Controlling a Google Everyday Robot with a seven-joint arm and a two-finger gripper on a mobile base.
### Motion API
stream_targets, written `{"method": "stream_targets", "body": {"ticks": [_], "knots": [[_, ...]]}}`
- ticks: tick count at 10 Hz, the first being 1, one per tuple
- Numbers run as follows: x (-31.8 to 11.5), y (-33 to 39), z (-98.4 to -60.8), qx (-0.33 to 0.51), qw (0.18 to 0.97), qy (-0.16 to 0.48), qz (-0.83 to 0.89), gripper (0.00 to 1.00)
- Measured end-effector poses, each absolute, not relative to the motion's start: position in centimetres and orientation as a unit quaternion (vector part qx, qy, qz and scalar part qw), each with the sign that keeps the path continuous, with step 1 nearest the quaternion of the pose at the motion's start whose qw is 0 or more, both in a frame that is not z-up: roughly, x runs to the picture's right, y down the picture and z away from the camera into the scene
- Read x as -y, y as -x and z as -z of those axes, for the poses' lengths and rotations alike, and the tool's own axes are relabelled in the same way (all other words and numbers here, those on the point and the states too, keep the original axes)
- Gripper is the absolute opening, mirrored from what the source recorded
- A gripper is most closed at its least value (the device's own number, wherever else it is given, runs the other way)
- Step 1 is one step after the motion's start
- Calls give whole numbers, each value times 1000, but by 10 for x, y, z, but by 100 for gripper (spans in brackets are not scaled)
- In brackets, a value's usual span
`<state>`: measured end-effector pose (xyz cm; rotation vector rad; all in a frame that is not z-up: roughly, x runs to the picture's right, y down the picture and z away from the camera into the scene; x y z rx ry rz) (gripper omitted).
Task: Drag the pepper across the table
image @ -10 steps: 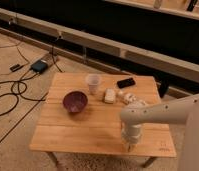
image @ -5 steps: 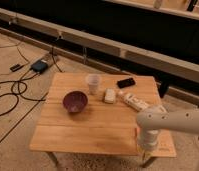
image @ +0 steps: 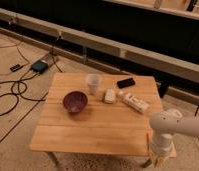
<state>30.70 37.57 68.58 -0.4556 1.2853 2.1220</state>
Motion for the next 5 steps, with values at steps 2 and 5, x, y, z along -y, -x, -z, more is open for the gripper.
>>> {"method": "stream_targets", "body": {"ticks": [2,5], "knots": [[-389,-329,-677,-492,277,173,-807,0],[-411,-362,-665,-498,234,175,-817,0]]}}
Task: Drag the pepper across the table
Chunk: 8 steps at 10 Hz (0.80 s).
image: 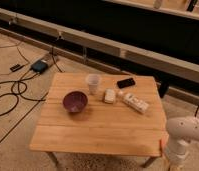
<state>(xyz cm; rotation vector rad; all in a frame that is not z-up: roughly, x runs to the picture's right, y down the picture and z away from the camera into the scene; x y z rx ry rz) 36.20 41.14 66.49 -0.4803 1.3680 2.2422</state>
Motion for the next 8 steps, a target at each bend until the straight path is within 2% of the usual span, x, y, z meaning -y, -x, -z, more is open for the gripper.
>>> {"method": "stream_targets", "body": {"ticks": [3,5,6,8], "knots": [[-429,-399,-649,-499,185,162,-831,1],[-439,-420,-639,-494,156,151,-842,18],[-440,-421,-639,-493,153,151,-843,21],[-439,-420,-640,-494,156,151,-842,21]]}}
